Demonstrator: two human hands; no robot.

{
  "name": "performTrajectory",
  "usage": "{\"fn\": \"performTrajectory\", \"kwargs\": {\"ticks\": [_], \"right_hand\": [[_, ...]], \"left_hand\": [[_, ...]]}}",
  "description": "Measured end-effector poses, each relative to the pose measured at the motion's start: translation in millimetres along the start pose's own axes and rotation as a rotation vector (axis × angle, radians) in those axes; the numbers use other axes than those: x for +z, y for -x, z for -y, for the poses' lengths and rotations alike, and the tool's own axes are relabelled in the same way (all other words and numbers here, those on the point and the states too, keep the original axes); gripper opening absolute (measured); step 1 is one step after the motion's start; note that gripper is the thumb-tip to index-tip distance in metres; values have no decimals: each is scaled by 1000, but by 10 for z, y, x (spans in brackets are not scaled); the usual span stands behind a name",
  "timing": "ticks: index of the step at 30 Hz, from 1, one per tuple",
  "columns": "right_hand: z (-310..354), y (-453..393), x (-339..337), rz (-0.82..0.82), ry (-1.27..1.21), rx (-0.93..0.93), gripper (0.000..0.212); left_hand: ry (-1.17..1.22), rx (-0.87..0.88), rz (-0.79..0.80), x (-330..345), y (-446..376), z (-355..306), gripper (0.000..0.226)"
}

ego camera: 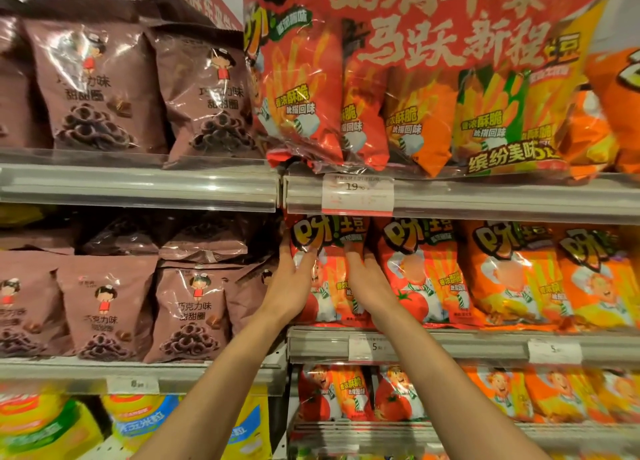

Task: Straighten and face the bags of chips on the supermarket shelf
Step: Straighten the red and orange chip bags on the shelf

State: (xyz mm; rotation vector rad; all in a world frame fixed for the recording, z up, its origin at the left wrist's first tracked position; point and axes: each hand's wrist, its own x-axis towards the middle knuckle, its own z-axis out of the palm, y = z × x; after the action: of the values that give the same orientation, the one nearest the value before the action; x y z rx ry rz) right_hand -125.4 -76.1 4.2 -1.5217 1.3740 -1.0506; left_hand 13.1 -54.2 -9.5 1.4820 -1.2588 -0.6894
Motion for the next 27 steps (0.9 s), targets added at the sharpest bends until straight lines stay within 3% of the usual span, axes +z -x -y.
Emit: {"fn": "performTrajectory", "kwargs": {"ticks": [9, 15, 27], "right_hand": [[-11, -1, -27, -48, -25, -15, 64], [122, -134, 15, -65, -86, 95, 77], [64, -84, 64, -143, -84, 75, 68]], "left_hand": [[2, 101, -53, 3, 81, 30, 63], [97, -45, -69, 56, -103, -22, 62], [57, -19, -48, 44, -56, -36, 60]]}}
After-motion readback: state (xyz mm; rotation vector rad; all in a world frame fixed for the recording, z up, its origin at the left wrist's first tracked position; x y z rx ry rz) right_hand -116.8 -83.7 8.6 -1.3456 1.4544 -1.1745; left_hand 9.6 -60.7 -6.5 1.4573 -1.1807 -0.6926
